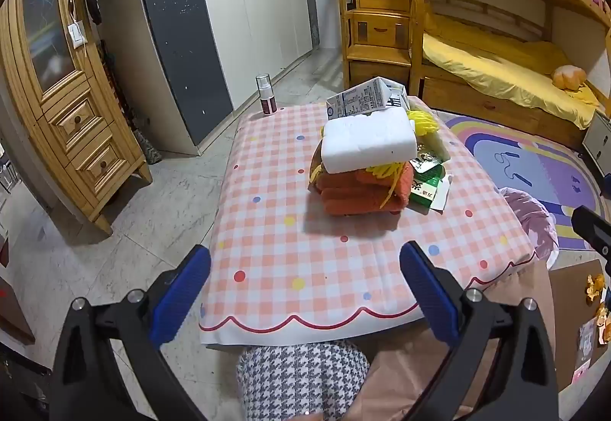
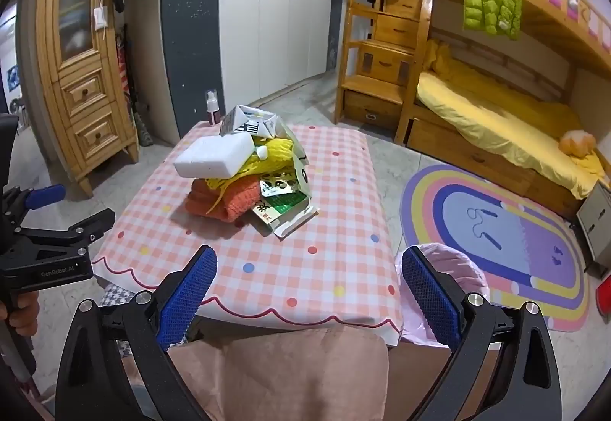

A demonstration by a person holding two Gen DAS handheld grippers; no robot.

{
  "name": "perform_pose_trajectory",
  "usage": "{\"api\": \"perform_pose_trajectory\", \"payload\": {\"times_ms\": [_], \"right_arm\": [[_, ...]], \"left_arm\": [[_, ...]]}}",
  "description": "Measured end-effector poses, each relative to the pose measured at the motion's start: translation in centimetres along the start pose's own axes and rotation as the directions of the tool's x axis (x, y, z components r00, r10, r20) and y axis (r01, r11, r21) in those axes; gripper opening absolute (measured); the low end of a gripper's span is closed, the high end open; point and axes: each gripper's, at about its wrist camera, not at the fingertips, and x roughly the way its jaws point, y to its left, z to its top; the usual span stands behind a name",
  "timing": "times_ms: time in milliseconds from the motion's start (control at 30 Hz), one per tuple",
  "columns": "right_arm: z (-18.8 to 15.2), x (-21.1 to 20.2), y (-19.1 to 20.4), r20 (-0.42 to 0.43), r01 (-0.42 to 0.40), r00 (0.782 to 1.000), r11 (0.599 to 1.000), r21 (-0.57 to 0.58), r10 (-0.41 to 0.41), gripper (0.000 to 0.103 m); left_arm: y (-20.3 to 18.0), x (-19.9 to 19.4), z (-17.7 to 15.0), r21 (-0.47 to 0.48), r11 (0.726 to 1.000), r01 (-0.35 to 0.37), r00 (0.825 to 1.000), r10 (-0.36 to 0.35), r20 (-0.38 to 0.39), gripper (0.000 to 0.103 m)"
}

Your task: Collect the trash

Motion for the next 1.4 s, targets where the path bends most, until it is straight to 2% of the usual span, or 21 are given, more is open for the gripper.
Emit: {"api": "perform_pose_trajectory", "payload": {"times_ms": [1400], "right_arm": [[-0.11,-0.32,0.04,0.002,-0.006,1.000,1.000,0.003,0.006,0.097]], "left_arm": [[0.16,0.19,-0.60,-0.005,1.000,-0.006,1.000,0.006,-0.015,0.096]]}}
